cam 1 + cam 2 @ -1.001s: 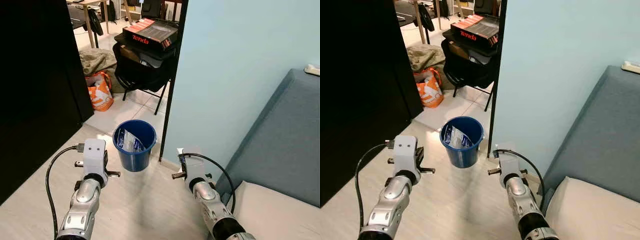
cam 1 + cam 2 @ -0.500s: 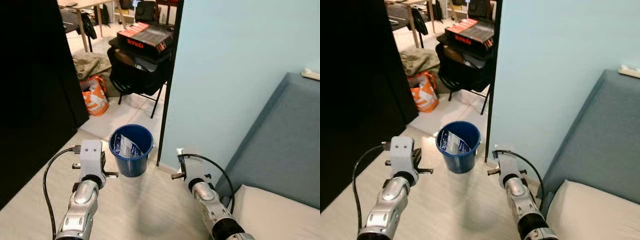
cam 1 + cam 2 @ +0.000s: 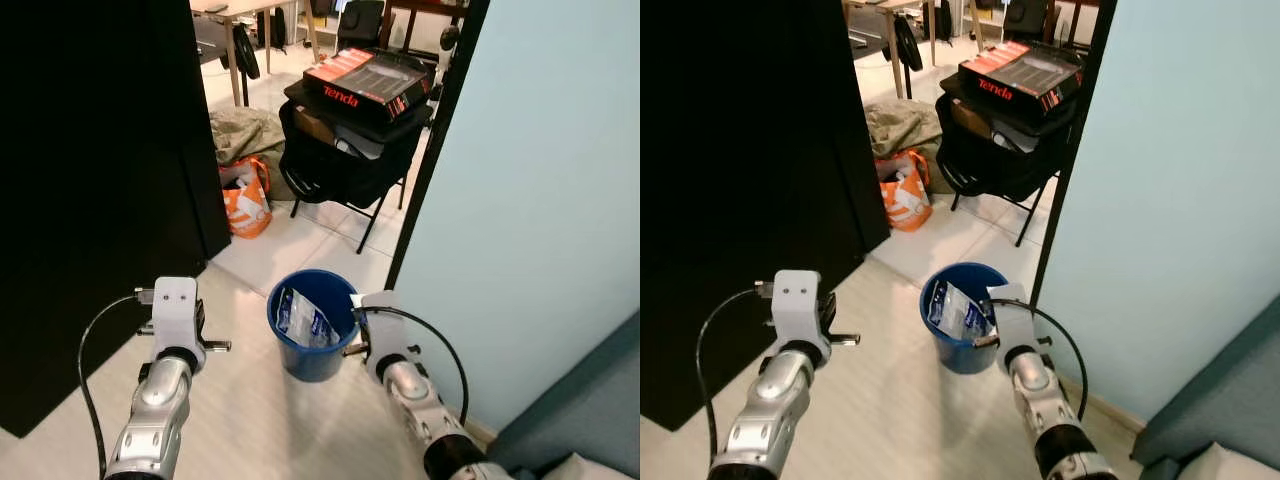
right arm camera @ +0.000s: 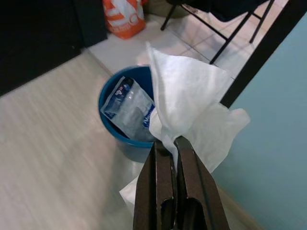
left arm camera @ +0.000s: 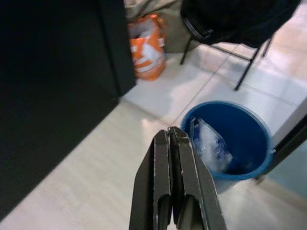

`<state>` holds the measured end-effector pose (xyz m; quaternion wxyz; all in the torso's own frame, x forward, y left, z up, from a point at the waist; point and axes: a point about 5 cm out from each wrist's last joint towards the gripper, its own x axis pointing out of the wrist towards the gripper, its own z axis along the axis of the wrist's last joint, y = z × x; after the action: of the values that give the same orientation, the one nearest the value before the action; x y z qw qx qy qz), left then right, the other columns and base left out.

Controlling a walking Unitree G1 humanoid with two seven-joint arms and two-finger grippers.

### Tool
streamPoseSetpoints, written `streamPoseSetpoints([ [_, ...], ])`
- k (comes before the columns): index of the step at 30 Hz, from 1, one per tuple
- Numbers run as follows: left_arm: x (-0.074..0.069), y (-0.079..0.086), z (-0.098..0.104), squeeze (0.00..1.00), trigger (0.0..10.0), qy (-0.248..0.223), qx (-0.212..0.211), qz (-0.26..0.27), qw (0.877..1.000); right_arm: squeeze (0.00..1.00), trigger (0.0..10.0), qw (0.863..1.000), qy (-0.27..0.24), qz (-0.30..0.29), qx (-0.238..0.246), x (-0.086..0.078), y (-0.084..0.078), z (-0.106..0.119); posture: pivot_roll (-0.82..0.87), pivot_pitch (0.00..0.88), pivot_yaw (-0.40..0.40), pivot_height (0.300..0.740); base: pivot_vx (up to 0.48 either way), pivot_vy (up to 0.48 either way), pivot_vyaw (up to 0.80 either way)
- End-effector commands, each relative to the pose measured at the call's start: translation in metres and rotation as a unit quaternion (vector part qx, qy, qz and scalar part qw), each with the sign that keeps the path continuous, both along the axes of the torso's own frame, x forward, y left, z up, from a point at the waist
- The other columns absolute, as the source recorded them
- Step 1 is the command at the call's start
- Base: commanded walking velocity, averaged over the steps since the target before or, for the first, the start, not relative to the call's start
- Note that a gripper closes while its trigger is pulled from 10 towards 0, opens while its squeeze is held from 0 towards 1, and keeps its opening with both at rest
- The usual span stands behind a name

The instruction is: Clean up the room

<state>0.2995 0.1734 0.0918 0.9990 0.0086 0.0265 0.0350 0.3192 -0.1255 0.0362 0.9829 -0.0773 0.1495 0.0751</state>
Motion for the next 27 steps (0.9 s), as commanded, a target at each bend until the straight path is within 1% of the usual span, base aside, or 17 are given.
streamPoseSetpoints([
  [1,-0.0025,0.0007,-0.0025,0.0,10.0,0.005,0.004,-0.001,1.0,0.0,10.0,1.0,0.005,-0.004,0.007,-0.0021,0.0006,-0.0029,0.09,0.095,-0.029,0.74,0.386,0.0,0.0],
  [13,-0.0039,0.0024,-0.0025,0.0,10.0,0.006,0.005,-0.001,1.0,0.0,10.0,1.0,0.007,-0.001,0.005,-0.0022,0.0015,-0.0037,0.1,0.087,-0.033,0.74,0.385,0.0,0.0],
  [27,-0.0041,0.0029,-0.002,0.0,10.0,0.007,0.007,-0.007,1.0,0.0,10.0,1.0,0.019,-0.014,0.007,-0.0044,0.0002,-0.0078,0.1,0.09,-0.026,0.74,0.38,0.0,0.0],
])
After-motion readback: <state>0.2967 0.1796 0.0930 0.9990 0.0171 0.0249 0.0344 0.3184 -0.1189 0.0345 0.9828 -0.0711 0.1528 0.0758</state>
